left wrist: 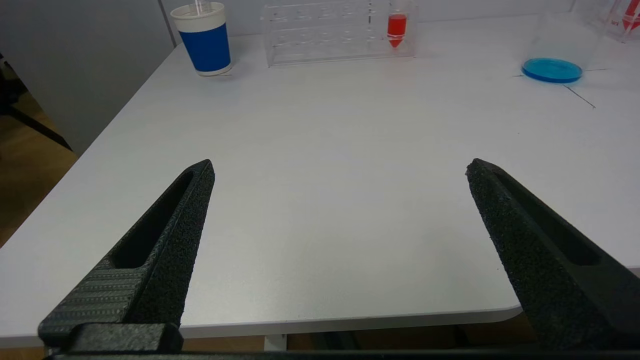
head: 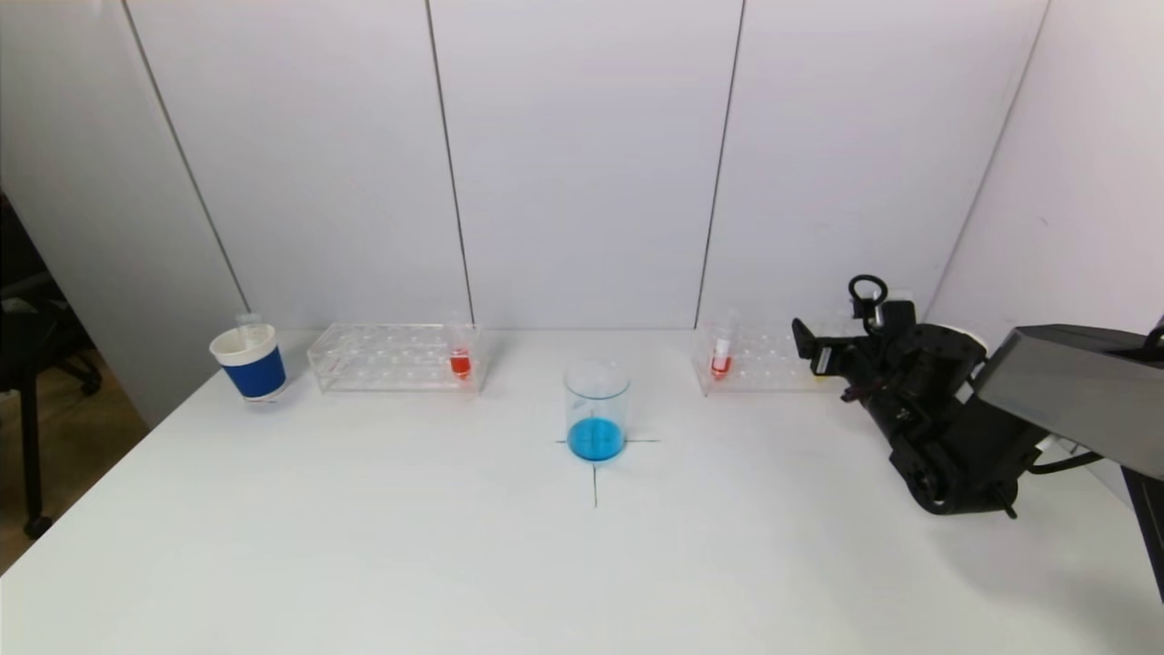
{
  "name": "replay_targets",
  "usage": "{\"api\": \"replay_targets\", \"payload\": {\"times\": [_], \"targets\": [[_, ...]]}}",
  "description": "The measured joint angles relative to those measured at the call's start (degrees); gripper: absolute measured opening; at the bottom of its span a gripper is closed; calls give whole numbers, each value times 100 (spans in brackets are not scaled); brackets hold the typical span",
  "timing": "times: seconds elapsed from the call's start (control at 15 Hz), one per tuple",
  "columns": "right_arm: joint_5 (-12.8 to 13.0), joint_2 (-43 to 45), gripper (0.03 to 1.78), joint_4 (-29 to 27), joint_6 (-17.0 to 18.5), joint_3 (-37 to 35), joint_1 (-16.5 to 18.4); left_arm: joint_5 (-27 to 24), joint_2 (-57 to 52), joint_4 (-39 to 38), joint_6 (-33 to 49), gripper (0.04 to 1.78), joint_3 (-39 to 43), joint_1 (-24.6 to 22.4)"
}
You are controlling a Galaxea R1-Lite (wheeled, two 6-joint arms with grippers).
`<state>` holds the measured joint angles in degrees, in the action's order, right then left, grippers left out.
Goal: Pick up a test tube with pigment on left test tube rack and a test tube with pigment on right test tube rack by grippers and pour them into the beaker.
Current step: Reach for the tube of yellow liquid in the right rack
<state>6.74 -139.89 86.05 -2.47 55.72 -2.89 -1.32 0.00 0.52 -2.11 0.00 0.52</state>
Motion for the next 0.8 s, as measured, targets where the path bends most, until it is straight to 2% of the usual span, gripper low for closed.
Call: {"api": "replay_targets", "payload": {"times": [0.8], "targets": [[26, -22, 171, -24, -5, 102, 11, 2, 0, 0, 2, 176, 0, 0]]}}
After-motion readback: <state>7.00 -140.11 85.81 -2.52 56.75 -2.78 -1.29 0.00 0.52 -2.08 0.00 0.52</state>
